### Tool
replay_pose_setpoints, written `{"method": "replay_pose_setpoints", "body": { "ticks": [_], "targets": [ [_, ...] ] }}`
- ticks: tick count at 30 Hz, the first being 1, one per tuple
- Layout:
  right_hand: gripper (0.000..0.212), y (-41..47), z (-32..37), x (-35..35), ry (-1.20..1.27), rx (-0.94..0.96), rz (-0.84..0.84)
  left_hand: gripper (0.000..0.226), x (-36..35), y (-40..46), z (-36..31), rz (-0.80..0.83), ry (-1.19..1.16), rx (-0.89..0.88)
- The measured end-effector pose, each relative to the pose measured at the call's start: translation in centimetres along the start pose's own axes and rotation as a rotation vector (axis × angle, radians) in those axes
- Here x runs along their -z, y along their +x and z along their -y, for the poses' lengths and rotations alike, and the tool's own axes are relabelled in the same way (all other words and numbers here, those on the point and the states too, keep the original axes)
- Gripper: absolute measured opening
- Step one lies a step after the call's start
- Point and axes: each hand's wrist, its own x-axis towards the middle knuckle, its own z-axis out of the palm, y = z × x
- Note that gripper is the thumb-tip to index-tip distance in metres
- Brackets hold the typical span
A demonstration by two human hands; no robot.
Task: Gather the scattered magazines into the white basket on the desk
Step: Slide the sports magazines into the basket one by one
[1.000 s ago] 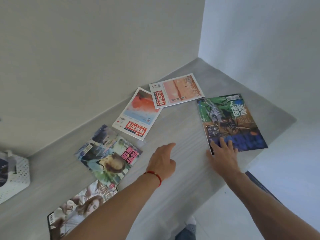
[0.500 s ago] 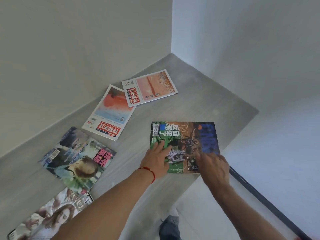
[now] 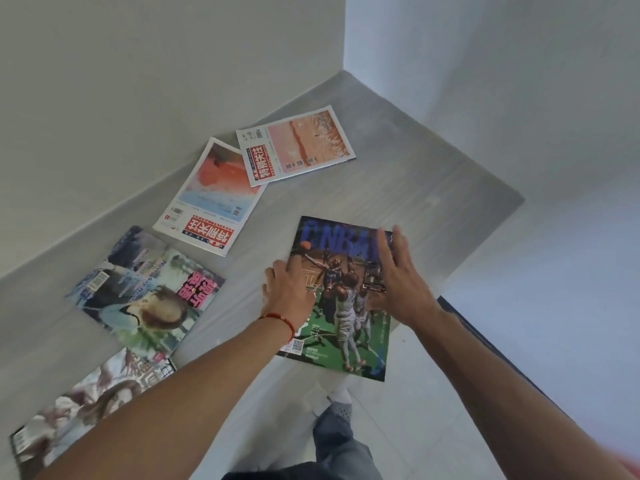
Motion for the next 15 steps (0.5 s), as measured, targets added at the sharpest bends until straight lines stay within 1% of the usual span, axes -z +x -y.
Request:
{"method": "replay_pose_setpoints", "body": {
  "ticks": [1,3,4,5,6,7,9,10,11,13,14,15],
  "targets": [
    [0.150,-0.2,-0.1,0.0,0.072,-0.086,-0.018,0.073,-0.2,-0.1,0.1,-0.019,-0.112,0.062],
    [0.145,-0.8,-0.5,0.1,0.068,-0.122,0.010,0.078,-0.1,0.1,0.8,-0.023,-0.396,0.253],
    [0.138,-1.0,-0.5,0.0,0.039,-0.098,0.035,0.071,0.3,0.1,1.1,-0.006,-0.572,0.351],
    [0.132,-1.1,-0.5,0.2,0.029,-0.061,0.052,0.055,0.7,0.1,1.5,0.024,-0.738,0.419],
    [0.125,-1.3,-0.3,0.4,0.051,-0.023,0.057,0.037,1.0,-0.2,1.7,0.061,-0.817,0.432],
    [0.120,-1.5,0.0,0.6,0.097,0.016,0.049,0.026,1.3,-0.7,1.8,0.085,-0.785,0.386],
    [0.114,-2.2,0.8,0.9,0.204,0.053,0.031,0.015,1.7,-2.2,1.7,0.073,-0.579,0.229],
    [0.114,-2.5,1.2,1.2,0.263,0.041,0.036,0.012,1.9,-2.7,1.7,0.039,-0.532,0.164],
    [0.115,-2.8,1.6,1.5,0.323,0.023,0.033,0.013,2.3,-3.3,2.0,0.009,-0.547,0.117],
    [0.119,-3.2,2.6,1.7,0.382,0.015,-0.036,0.023,3.9,-4.2,3.0,-0.030,-0.669,0.060],
    [0.126,-3.1,3.1,2.0,0.377,0.024,-0.067,0.027,5.0,-4.5,3.7,-0.017,-0.735,0.045],
    [0.130,-2.9,3.6,2.0,0.362,0.040,-0.063,0.031,6.1,-4.8,4.5,0.003,-0.783,0.032]
  ]
}}
